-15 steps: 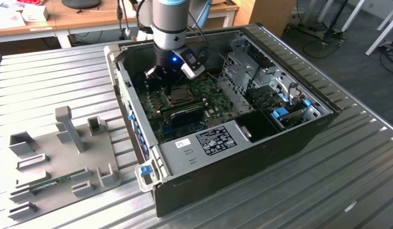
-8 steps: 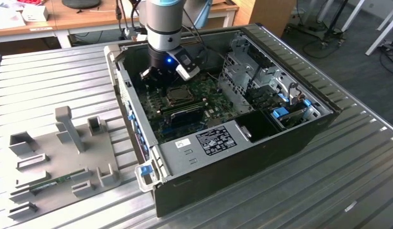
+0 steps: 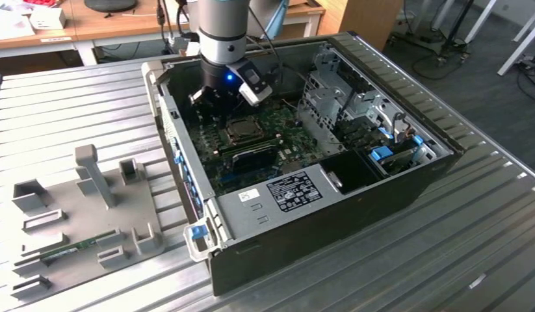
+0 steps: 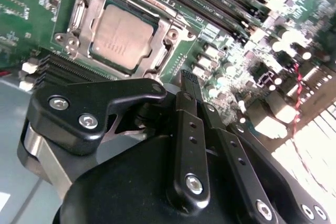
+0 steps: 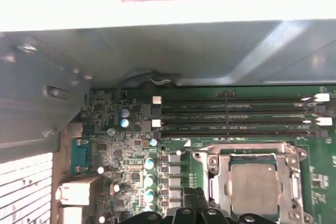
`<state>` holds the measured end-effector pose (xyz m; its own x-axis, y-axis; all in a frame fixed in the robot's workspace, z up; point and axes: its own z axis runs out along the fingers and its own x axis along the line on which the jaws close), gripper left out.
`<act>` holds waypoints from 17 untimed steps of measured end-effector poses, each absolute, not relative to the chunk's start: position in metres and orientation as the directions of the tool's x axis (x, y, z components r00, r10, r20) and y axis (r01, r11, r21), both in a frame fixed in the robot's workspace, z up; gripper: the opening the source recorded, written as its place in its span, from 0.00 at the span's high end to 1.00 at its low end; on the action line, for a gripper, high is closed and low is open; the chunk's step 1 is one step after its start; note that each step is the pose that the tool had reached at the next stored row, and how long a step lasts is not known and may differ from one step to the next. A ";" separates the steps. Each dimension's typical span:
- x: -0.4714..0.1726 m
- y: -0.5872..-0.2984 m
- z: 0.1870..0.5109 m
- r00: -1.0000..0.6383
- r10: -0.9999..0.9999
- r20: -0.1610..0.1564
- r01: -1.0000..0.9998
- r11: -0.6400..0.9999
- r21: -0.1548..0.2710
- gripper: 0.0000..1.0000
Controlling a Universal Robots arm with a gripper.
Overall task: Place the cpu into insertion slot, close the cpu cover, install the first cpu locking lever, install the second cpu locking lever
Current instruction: 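Install the first cpu locking lever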
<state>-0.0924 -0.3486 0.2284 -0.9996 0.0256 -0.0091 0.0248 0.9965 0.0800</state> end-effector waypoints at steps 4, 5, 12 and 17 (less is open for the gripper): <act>-0.092 -0.349 0.238 -1.000 0.026 -0.009 0.025 0.996 0.080 0.90; -0.092 -0.349 0.239 -1.000 0.026 -0.009 0.025 0.996 0.080 0.90; -0.093 -0.349 0.240 -1.000 0.026 -0.009 0.025 0.996 0.080 0.90; -0.094 -0.349 0.240 -1.000 0.026 -0.009 0.025 0.996 0.080 0.90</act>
